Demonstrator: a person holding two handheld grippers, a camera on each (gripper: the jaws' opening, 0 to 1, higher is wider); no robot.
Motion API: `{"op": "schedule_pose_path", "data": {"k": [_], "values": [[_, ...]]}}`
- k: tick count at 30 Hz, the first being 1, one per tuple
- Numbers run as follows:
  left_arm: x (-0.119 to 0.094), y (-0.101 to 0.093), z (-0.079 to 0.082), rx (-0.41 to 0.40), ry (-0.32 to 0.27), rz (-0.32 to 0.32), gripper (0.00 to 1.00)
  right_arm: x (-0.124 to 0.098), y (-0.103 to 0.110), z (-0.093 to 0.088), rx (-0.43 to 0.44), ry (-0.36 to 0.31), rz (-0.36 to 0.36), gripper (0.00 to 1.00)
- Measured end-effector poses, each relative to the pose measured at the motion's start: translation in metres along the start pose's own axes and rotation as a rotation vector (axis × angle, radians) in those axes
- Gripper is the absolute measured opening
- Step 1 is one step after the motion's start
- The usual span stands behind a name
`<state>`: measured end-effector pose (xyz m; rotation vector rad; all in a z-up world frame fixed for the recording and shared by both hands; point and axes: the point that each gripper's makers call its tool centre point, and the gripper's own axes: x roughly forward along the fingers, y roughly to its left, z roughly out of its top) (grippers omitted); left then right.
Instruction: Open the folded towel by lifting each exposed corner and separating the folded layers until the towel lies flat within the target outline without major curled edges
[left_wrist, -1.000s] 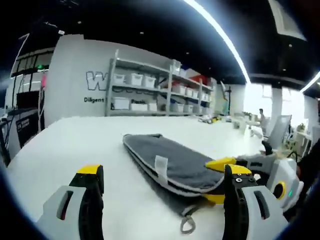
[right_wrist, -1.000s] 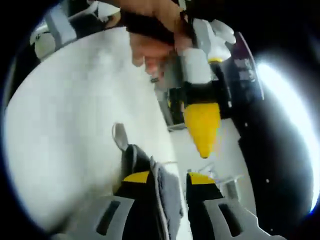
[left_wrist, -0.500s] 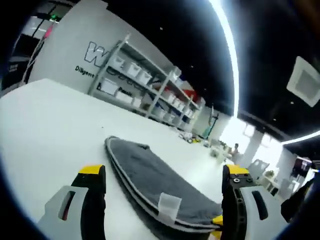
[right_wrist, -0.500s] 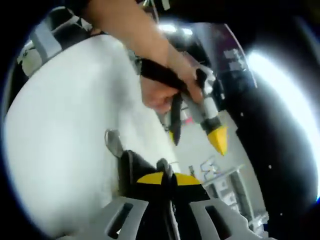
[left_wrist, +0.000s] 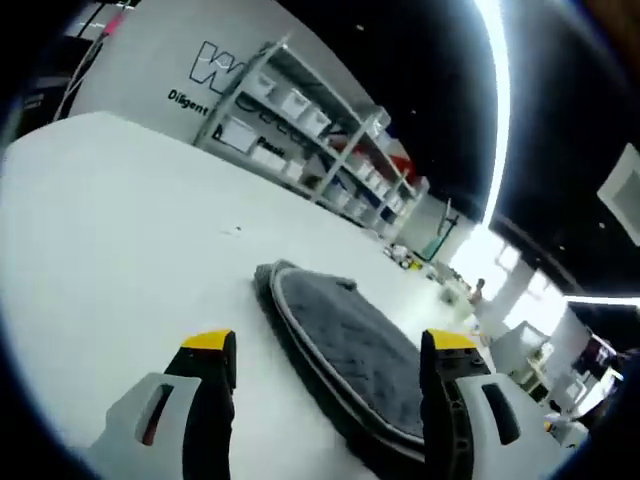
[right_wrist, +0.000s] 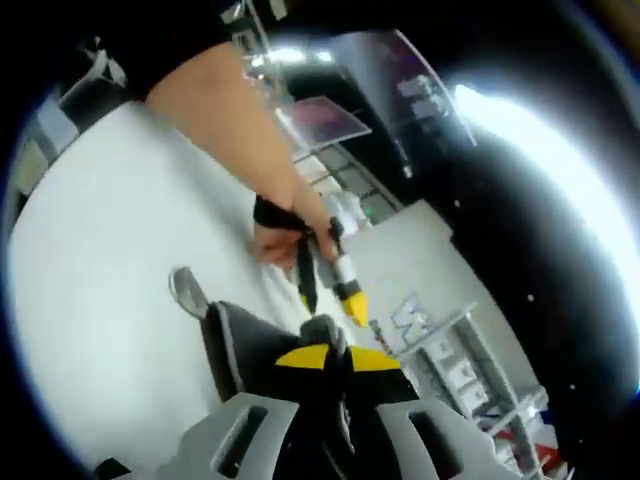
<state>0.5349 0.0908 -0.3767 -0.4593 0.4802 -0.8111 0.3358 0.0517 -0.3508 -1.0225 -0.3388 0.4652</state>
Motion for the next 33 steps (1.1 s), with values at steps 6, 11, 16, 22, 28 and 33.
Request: {"op": "schedule_pose_path", "data": {"k": [6, 11, 16, 22, 28, 33], "values": [[0.019, -0.005, 0.004, 0.186, 0.044, 0.005, 0.63, -0.001, -0.001, 0.001, 0.005, -0.007, -0.001, 0.00], [0.036, -0.004, 0.022, 0.196, 0.027, -0.042, 0.52, -0.002, -0.002, 0.001, 0.014, -0.008, -0.001, 0.00], [0.046, 0.026, 0.035, 0.358, 0.001, 0.051, 0.41, -0.003, -0.002, 0.001, 0.009, -0.012, 0.002, 0.00], [0.051, 0.037, 0.029, 0.387, 0.048, 0.060, 0.30, -0.004, -0.002, 0.002, 0.038, -0.020, 0.007, 0.00], [0.053, 0.043, 0.034, 0.396, 0.044, 0.087, 0.23, -0.005, -0.002, 0.003, 0.049, -0.028, 0.012, 0.00], [0.055, 0.043, 0.033, 0.379, 0.053, 0.080, 0.18, -0.006, -0.002, 0.003, 0.054, -0.032, 0.015, 0.00]]}}
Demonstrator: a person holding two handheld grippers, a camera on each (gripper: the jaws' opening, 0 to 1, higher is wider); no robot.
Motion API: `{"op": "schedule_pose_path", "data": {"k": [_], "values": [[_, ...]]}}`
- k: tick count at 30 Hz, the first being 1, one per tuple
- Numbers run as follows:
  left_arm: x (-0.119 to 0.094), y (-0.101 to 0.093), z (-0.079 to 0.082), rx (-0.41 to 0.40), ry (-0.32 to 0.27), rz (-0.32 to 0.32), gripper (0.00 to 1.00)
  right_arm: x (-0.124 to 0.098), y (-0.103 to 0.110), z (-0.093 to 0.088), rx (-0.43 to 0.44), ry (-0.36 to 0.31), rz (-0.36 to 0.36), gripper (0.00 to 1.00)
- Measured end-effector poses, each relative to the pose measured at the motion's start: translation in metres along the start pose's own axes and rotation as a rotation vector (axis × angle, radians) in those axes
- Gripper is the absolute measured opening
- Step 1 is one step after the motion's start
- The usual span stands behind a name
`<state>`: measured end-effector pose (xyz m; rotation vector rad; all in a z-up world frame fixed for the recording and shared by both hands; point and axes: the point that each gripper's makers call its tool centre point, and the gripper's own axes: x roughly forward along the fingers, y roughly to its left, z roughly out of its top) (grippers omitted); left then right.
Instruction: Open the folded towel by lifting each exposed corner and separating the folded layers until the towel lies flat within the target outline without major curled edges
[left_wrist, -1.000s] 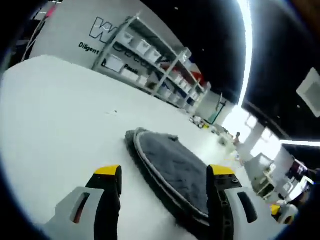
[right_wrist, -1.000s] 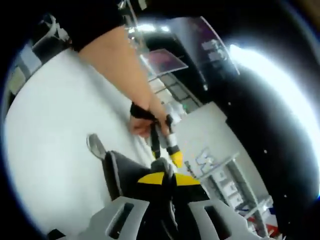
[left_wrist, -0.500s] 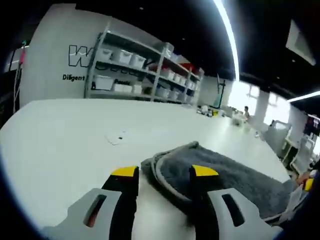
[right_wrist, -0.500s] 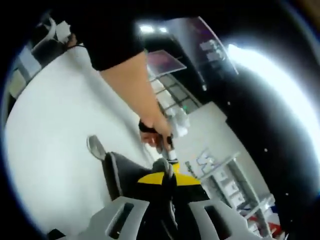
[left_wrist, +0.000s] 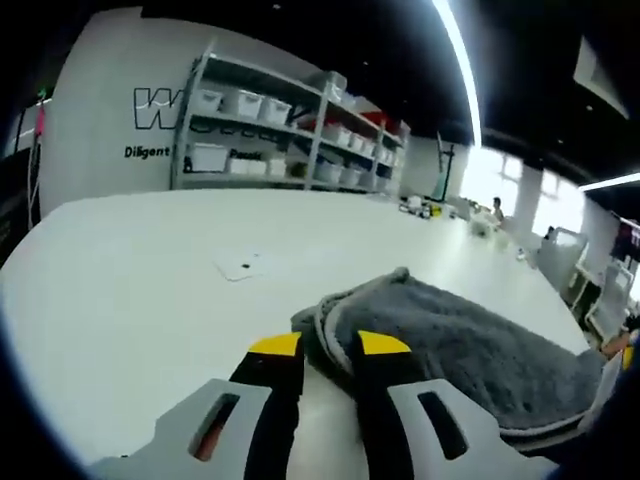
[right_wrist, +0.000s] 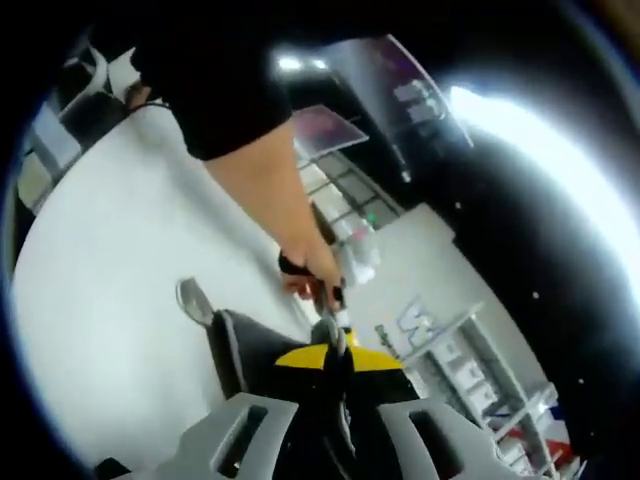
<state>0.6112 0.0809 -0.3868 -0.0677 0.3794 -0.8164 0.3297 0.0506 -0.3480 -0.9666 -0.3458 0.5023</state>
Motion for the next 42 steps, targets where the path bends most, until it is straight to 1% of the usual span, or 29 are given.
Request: {"op": "schedule_pose_path", "data": {"k": [1, 3, 4, 5, 7, 9, 14, 16, 17, 19, 21, 22, 23, 24, 25, 26, 30, 31, 32, 33, 34, 35, 37, 38, 39, 40, 41, 42], "values": [[0.001, 0.000, -0.001, -0.006, 0.003, -0.002, 0.18, 0.000, 0.000, 0.000, -0.001, -0.001, 0.000, 0.00], [0.004, 0.002, -0.008, -0.002, 0.037, 0.011, 0.17, 0.000, 0.000, 0.000, 0.000, -0.002, -0.002, 0.00], [0.004, 0.003, -0.007, 0.007, 0.031, 0.021, 0.16, 0.000, -0.001, 0.000, 0.001, -0.002, -0.003, 0.00], [0.003, 0.003, -0.006, -0.001, 0.026, 0.017, 0.14, 0.000, -0.001, 0.000, 0.000, -0.002, -0.003, 0.00], [0.002, -0.002, -0.005, -0.029, 0.021, -0.006, 0.08, -0.001, -0.001, 0.000, 0.002, -0.002, -0.004, 0.00], [0.001, -0.003, -0.003, -0.012, 0.018, 0.000, 0.04, -0.001, -0.003, 0.000, 0.009, -0.004, -0.009, 0.00], [-0.003, -0.007, 0.006, -0.012, 0.016, -0.011, 0.03, -0.002, -0.006, -0.001, 0.051, -0.003, -0.012, 0.00], [-0.004, -0.008, 0.010, -0.026, 0.017, -0.016, 0.03, -0.002, -0.007, -0.001, 0.057, -0.005, -0.013, 0.00], [-0.005, -0.008, 0.013, -0.036, 0.007, -0.014, 0.03, -0.002, -0.007, -0.001, 0.059, -0.006, -0.013, 0.00], [-0.005, -0.011, 0.022, -0.076, -0.027, -0.022, 0.03, -0.003, -0.007, -0.001, 0.062, -0.007, -0.014, 0.00], [-0.005, -0.013, 0.029, -0.198, -0.046, -0.020, 0.03, -0.002, -0.010, -0.001, 0.073, -0.010, -0.019, 0.00], [-0.004, -0.013, 0.028, -0.257, -0.032, -0.002, 0.03, -0.002, -0.012, -0.001, 0.101, -0.013, -0.020, 0.00], [-0.003, -0.010, 0.023, -0.292, 0.003, 0.036, 0.03, -0.003, -0.014, -0.001, 0.120, -0.016, -0.023, 0.00], [-0.003, -0.009, 0.020, -0.294, 0.019, 0.055, 0.03, -0.004, -0.016, -0.001, 0.133, -0.018, -0.029, 0.00], [-0.002, -0.010, 0.020, -0.290, 0.023, 0.074, 0.03, -0.005, -0.020, -0.001, 0.163, -0.026, -0.035, 0.00], [-0.002, -0.014, 0.022, -0.279, 0.022, 0.074, 0.03, -0.006, -0.022, -0.001, 0.185, -0.033, -0.037, 0.00], [-0.005, -0.024, 0.033, -0.267, 0.023, 0.095, 0.03, -0.009, -0.027, -0.002, 0.233, -0.044, -0.043, 0.00], [-0.006, -0.025, 0.034, -0.250, 0.031, 0.104, 0.03, -0.009, -0.028, -0.001, 0.246, -0.049, -0.045, 0.00], [-0.008, -0.023, 0.032, -0.195, 0.070, 0.133, 0.03, -0.010, -0.030, -0.001, 0.280, -0.056, -0.044, 0.00], [-0.009, -0.023, 0.032, -0.175, 0.083, 0.141, 0.04, -0.011, -0.031, -0.002, 0.293, -0.057, -0.044, 0.00], [-0.010, -0.024, 0.032, -0.149, 0.099, 0.150, 0.04, -0.012, -0.032, -0.003, 0.330, -0.061, -0.039, 0.00], [-0.011, -0.024, 0.033, -0.125, 0.109, 0.160, 0.04, -0.012, -0.032, -0.003, 0.352, -0.062, -0.037, 0.00], [-0.012, -0.030, 0.038, -0.112, 0.106, 0.149, 0.04, -0.014, -0.035, -0.006, 0.400, -0.064, -0.034, 0.00], [-0.011, -0.026, 0.043, -0.105, 0.109, 0.149, 0.04, -0.015, -0.036, -0.007, 0.419, -0.065, -0.035, 0.00], [-0.010, -0.025, 0.044, -0.101, 0.108, 0.150, 0.04, -0.015, -0.037, -0.007, 0.422, -0.066, -0.035, 0.00], [-0.010, -0.024, 0.048, -0.063, 0.116, 0.157, 0.04, -0.017, -0.041, -0.008, 0.445, -0.070, -0.044, 0.00], [-0.011, -0.024, 0.049, -0.010, 0.133, 0.171, 0.04, -0.018, -0.043, -0.009, 0.453, -0.071, -0.047, 0.00], [-0.011, -0.024, 0.049, 0.023, 0.143, 0.182, 0.04, -0.020, -0.046, -0.009, 0.454, -0.072, -0.055, 0.00]]}}
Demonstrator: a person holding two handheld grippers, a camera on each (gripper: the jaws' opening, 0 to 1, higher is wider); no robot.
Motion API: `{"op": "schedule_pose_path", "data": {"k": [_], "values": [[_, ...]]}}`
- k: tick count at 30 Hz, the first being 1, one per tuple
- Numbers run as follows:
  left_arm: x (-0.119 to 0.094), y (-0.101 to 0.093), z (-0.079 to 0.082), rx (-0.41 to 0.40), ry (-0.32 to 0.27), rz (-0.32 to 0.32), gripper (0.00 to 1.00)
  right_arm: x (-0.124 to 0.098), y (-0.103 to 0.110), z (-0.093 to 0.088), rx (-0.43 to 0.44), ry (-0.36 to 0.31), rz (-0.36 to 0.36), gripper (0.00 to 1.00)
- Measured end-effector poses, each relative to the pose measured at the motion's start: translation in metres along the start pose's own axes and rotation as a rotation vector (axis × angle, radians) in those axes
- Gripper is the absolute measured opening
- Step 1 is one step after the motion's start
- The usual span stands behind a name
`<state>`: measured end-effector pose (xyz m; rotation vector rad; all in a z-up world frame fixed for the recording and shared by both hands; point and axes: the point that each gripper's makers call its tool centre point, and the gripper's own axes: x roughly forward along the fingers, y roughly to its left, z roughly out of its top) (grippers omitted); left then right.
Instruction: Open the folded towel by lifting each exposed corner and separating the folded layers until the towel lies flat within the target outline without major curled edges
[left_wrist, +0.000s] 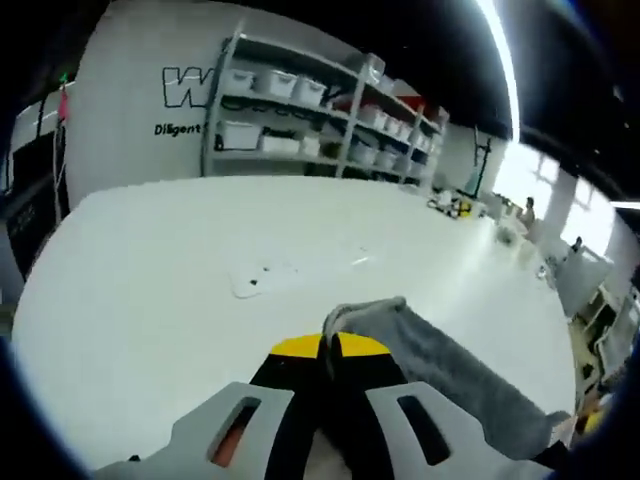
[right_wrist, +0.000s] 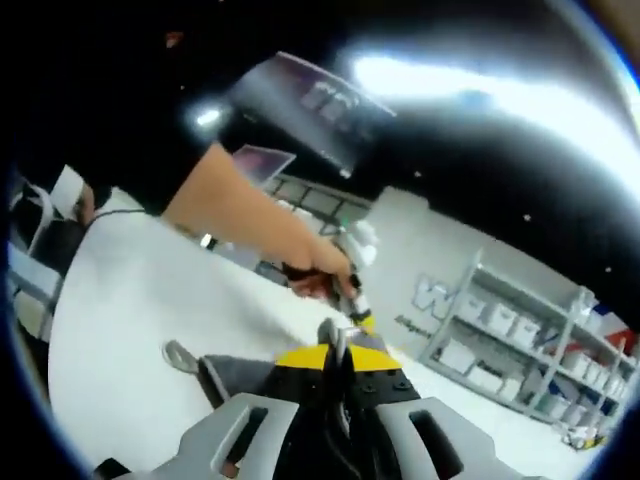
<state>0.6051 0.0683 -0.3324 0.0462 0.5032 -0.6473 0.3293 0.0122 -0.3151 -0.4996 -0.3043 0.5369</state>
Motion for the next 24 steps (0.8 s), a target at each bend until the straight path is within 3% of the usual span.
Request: {"op": "schedule_pose_path", "data": {"k": [3, 8, 12, 19, 22, 23, 24], "values": [[-0.001, -0.003, 0.004, 0.036, -0.001, 0.016, 0.04, -0.004, -0.011, 0.005, 0.009, -0.016, -0.033, 0.00], [-0.003, -0.006, 0.010, 0.069, 0.013, 0.024, 0.04, -0.011, -0.033, 0.004, 0.223, -0.033, -0.051, 0.00], [-0.005, -0.009, 0.014, 0.128, 0.022, 0.046, 0.04, -0.015, -0.045, 0.002, 0.211, -0.031, -0.078, 0.00], [-0.007, -0.015, 0.024, 0.115, 0.037, 0.033, 0.04, -0.023, -0.056, 0.005, 0.243, -0.041, -0.102, 0.00], [-0.011, -0.032, 0.029, 0.110, 0.018, 0.000, 0.04, -0.029, -0.059, 0.004, 0.249, -0.034, -0.104, 0.00], [-0.012, -0.036, 0.033, 0.137, 0.003, 0.004, 0.04, -0.031, -0.061, 0.004, 0.258, -0.033, -0.104, 0.00], [-0.013, -0.032, 0.041, 0.169, -0.016, 0.056, 0.04, -0.034, -0.062, 0.003, 0.264, -0.031, -0.107, 0.00]]}}
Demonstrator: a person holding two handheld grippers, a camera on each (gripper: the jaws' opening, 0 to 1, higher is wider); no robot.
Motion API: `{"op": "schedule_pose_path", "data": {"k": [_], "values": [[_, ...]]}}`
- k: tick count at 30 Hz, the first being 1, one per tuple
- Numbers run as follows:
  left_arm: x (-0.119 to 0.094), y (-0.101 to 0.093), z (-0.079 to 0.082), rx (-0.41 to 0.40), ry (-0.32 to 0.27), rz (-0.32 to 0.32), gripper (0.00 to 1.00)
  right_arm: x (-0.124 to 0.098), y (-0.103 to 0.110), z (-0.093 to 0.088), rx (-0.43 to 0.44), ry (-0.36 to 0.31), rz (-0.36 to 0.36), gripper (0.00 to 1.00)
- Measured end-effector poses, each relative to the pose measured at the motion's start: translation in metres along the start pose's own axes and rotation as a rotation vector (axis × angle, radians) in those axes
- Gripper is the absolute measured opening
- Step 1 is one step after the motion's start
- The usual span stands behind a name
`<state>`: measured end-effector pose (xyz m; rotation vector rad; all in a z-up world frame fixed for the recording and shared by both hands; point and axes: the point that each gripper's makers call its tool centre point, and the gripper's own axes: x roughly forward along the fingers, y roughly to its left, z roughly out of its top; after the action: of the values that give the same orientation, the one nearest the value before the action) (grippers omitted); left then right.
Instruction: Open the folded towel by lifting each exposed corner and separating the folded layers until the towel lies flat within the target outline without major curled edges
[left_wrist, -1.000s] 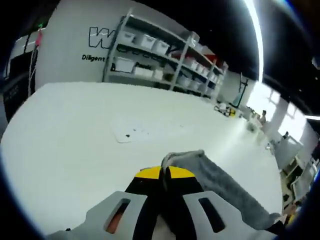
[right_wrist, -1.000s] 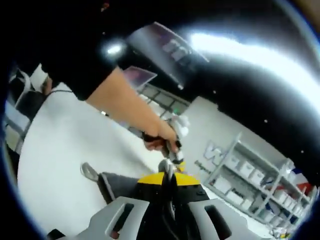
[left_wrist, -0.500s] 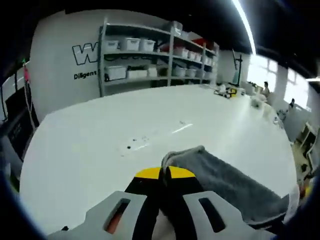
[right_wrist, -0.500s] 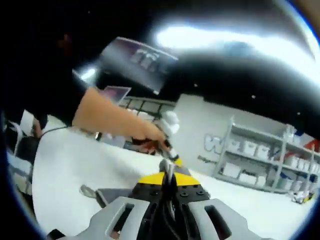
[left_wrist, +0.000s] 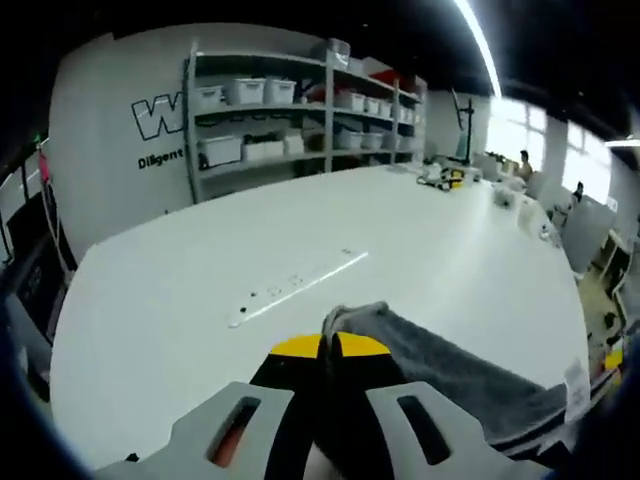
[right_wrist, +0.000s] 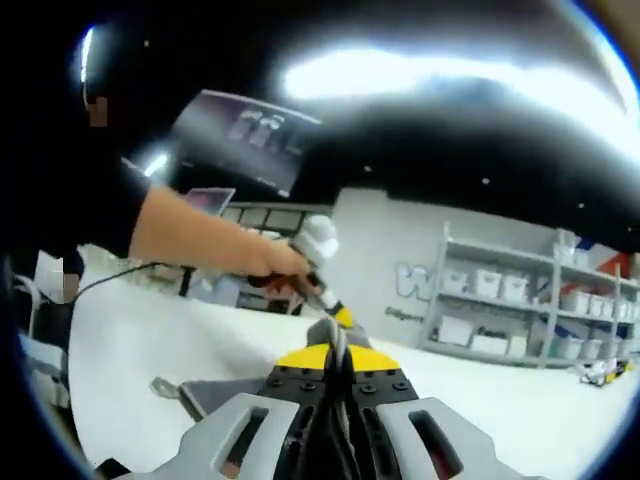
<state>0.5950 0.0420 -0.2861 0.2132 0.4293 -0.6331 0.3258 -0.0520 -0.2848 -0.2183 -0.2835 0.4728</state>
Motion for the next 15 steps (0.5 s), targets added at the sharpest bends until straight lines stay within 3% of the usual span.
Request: {"op": "schedule_pose_path", "data": {"k": [2, 4, 8, 11, 14, 15], "values": [[0.000, 0.001, 0.007, 0.025, -0.006, 0.031, 0.05, -0.005, -0.006, 0.001, 0.021, -0.004, -0.010, 0.00], [0.000, 0.000, 0.017, 0.001, -0.021, 0.042, 0.02, -0.008, -0.012, 0.002, 0.032, -0.005, -0.023, 0.00], [0.005, -0.007, 0.033, 0.008, -0.033, 0.037, 0.01, -0.009, -0.021, -0.007, 0.063, 0.019, -0.026, 0.00], [0.011, -0.015, 0.027, 0.032, 0.006, 0.014, 0.01, -0.010, -0.029, -0.010, 0.076, 0.021, -0.039, 0.00], [0.012, -0.015, 0.007, 0.019, 0.079, -0.017, 0.01, -0.012, -0.031, -0.011, 0.091, 0.026, -0.038, 0.00], [0.011, -0.007, 0.002, 0.010, 0.086, 0.001, 0.02, -0.012, -0.031, -0.011, 0.088, 0.026, -0.033, 0.00]]}}
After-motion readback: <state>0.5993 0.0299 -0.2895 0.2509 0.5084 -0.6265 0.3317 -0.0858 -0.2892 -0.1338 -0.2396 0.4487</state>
